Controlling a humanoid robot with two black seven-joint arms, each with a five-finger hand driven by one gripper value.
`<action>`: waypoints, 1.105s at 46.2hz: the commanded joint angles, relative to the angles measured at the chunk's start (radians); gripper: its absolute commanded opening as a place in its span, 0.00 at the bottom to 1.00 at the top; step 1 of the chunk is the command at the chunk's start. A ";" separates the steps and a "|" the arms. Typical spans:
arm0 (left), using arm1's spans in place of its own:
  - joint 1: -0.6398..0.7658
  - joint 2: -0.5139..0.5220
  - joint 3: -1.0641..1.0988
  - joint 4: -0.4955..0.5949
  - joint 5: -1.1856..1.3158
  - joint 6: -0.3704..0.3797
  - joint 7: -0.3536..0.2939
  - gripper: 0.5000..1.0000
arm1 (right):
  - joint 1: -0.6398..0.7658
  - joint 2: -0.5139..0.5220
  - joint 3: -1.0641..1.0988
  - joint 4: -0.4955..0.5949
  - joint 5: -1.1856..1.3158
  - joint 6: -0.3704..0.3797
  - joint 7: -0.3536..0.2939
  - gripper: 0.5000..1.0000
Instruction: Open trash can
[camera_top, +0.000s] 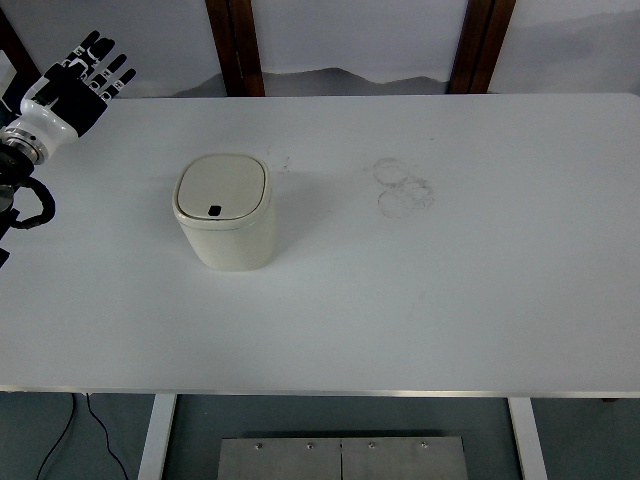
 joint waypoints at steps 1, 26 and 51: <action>0.000 -0.001 0.000 0.000 0.000 0.000 0.000 1.00 | 0.001 0.000 0.000 -0.001 0.000 0.000 0.000 0.99; -0.002 -0.019 0.000 0.000 0.000 0.000 0.000 1.00 | 0.001 0.000 0.000 0.000 0.000 0.000 0.000 0.99; -0.002 -0.025 0.003 0.000 0.003 0.005 0.000 1.00 | 0.001 0.000 0.000 0.000 0.000 0.000 0.000 0.99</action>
